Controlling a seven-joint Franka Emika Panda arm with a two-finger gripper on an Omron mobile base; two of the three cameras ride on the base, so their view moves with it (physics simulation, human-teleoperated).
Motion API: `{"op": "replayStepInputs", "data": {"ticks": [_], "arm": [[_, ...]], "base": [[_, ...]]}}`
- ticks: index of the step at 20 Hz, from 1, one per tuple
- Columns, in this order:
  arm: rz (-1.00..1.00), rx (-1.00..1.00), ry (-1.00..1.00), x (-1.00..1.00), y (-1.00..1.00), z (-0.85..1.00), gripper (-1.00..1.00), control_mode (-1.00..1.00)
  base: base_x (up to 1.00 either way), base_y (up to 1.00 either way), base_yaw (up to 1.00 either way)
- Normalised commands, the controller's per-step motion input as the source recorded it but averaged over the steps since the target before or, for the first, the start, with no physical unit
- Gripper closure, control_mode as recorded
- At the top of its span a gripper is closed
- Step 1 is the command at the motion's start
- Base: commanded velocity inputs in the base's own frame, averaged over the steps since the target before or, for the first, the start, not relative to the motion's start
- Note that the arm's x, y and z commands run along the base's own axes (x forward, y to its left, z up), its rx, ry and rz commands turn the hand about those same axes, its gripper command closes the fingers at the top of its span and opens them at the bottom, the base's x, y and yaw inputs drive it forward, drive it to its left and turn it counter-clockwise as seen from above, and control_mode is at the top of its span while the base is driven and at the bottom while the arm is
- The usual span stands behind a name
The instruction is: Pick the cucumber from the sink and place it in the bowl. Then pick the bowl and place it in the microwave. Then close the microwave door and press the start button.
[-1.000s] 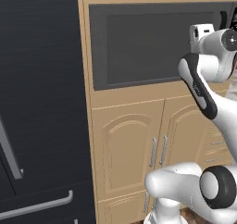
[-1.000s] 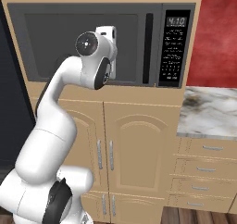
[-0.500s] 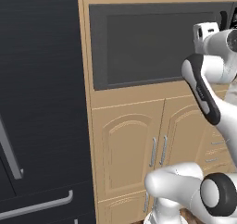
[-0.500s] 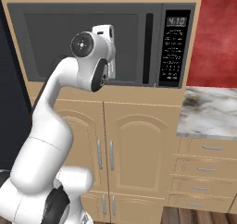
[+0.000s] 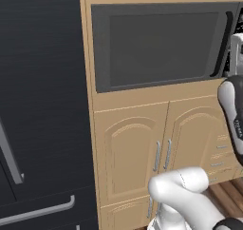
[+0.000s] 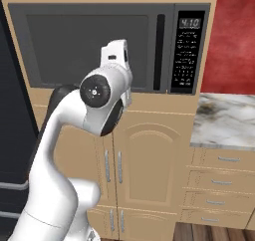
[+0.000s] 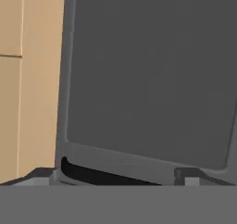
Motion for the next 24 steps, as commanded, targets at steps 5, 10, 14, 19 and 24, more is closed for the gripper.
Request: {"op": "replayStepInputs", "data": {"ticks": [5, 10, 14, 19, 24], "arm": [[0.07, 0.0, -0.02, -0.35, -0.53, -0.19, -1.0, -1.0], [0.13, 0.01, -0.01, -0.21, -0.44, -0.07, -1.0, -1.0], [0.0, 0.0, -0.06, -0.13, -0.68, -0.03, -1.0, -1.0], [-0.12, 0.0, 0.0, -0.18, -0.74, -0.08, -1.0, -1.0], [-0.1, 0.0, 0.0, -0.01, -0.08, -0.25, -1.0, -1.0]], "base": [[0.0, 0.0, 0.0], [0.0, 0.0, 0.0], [0.0, 0.0, 0.0], [0.0, 0.0, 0.0], [0.0, 0.0, 0.0]]}}
